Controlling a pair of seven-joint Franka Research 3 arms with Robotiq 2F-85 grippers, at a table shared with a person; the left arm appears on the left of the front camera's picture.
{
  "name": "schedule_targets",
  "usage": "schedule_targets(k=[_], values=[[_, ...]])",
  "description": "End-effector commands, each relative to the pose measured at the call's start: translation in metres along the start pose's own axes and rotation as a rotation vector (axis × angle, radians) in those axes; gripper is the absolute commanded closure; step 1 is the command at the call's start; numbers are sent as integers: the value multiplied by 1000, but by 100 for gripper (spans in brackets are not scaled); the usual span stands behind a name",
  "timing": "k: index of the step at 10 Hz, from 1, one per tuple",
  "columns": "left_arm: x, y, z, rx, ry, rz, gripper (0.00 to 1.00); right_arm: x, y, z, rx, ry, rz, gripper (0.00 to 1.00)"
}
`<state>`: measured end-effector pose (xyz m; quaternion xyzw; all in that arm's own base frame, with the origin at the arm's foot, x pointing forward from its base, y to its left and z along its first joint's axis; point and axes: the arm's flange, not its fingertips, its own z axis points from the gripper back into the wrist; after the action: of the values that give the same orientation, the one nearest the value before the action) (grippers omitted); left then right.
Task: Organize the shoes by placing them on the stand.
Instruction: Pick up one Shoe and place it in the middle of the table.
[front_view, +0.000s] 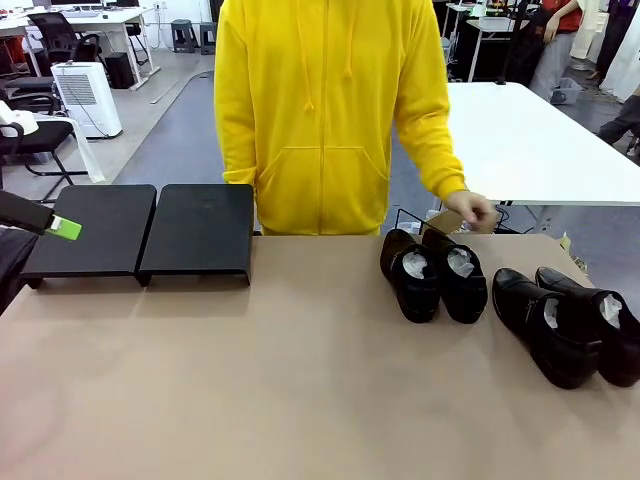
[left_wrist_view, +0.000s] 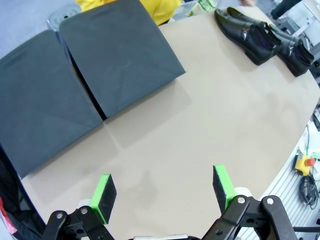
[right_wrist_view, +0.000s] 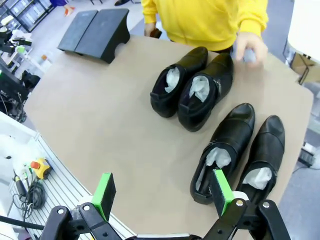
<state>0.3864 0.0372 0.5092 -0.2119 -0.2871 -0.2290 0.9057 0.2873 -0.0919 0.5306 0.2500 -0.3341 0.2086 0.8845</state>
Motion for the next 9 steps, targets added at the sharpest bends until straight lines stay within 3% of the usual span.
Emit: schedule_targets(k=[1,9], values=[[0,0,5,9,-12,-8,0,1,-1,0,-7,-2,4,0],[0,0,5,9,-12,-8,0,1,-1,0,-7,-2,4,0]])
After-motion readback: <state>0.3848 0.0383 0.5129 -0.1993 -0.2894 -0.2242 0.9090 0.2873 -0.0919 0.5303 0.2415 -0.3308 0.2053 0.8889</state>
